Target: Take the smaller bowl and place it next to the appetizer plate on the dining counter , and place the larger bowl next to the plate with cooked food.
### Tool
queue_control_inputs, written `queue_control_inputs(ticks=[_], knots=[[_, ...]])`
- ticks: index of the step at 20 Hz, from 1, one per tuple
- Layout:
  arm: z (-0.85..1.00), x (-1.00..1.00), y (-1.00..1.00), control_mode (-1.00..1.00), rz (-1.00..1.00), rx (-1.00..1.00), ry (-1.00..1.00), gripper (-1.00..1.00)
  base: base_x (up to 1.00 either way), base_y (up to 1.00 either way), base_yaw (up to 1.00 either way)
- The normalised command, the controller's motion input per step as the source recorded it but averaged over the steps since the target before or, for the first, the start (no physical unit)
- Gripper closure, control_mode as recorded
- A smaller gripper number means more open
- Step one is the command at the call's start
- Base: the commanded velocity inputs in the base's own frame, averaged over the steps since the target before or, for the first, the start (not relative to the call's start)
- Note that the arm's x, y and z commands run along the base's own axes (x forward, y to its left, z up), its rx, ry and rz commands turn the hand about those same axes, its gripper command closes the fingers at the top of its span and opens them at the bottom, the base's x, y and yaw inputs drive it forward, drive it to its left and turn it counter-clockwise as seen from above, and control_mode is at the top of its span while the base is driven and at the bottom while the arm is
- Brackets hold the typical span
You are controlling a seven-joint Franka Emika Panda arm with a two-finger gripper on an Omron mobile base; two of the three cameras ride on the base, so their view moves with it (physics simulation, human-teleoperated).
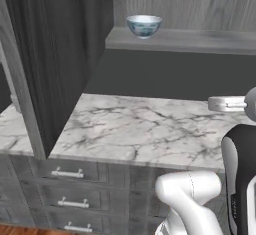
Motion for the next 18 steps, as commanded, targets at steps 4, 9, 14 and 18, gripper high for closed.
queue_control_inputs(ticks=[4, 9, 14, 18], knots=[[0.00, 0.00, 0.00, 1.00, 0.00, 0.00, 0.00, -1.00, 0.84, 0.33, -0.08], [0.00, 0.00, 0.00, 1.00, 0.00, 0.00, 0.00, -1.00, 0.69, 0.55, -0.24], [0.00, 0.00, 0.00, 1.00, 0.00, 0.00, 0.00, -1.00, 0.53, 0.51, -0.30], [0.00, 0.00, 0.00, 1.00, 0.00, 0.00, 0.00, -1.00, 0.17, 0.12, -0.08]])
